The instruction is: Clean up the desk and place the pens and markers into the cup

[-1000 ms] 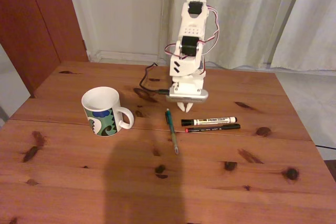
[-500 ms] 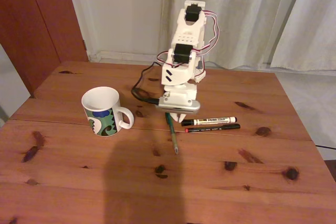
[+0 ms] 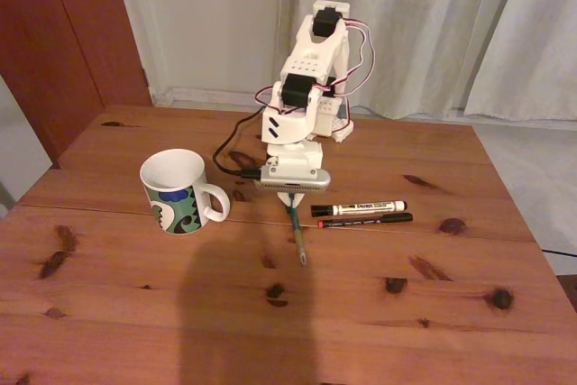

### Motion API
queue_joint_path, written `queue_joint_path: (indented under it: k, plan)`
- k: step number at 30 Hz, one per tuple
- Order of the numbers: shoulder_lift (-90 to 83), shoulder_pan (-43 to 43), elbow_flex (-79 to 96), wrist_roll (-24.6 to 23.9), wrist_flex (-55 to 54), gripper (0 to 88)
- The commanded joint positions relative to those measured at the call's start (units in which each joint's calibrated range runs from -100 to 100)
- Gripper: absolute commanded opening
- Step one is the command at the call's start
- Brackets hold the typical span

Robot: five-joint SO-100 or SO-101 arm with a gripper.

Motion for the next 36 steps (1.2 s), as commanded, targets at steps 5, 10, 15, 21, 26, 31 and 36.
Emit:
queue_joint_path:
  k: [5, 10, 15, 21, 26, 31, 36]
  plan:
    - [-0.29, -0.41, -2.92, 0.32, -2.13, 0.9]
    - [-0.21, -0.41, -3.10, 0.63, -2.30, 9.0]
    - [2.35, -0.41, -3.64, 0.74, -4.02, 12.3]
    - [2.68, -0.49, -2.92, 0.74, -5.49, 12.9]
    - [2.68, -2.10, -2.92, 0.63, -5.49, 13.0]
    - [2.11, -4.11, -2.02, 0.32, -4.97, 13.0]
    - [2.02, -4.27, -0.30, 0.63, -5.74, 13.0]
